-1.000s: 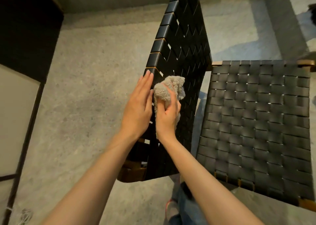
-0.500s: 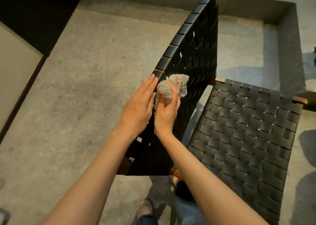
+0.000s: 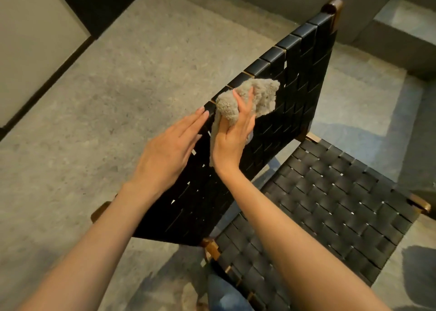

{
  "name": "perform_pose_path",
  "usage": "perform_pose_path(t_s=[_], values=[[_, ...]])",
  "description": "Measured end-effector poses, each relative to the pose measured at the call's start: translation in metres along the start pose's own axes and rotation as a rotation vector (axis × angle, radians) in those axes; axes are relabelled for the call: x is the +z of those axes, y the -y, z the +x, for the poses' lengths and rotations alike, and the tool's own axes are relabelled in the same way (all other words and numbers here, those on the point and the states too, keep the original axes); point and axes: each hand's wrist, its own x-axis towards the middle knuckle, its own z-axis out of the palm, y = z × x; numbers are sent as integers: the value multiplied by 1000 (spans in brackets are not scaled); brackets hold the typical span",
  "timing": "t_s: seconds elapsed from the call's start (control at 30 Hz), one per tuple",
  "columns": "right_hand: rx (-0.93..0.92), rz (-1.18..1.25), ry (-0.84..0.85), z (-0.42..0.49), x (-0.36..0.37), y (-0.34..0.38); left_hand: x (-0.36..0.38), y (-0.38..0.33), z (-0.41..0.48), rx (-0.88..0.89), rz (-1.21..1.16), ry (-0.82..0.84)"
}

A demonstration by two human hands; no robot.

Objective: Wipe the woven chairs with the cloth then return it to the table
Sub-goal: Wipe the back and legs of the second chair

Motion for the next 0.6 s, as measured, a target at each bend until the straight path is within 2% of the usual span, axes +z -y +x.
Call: perform_pose_path(t_s=[0.27,0.6], values=[[-153,-16,452,-74,-23,-11,-12,-13,-74,-180,158,-146],[-330,-5,625,-131,-27,-12,15,-13,-151,-301,458,-386]])
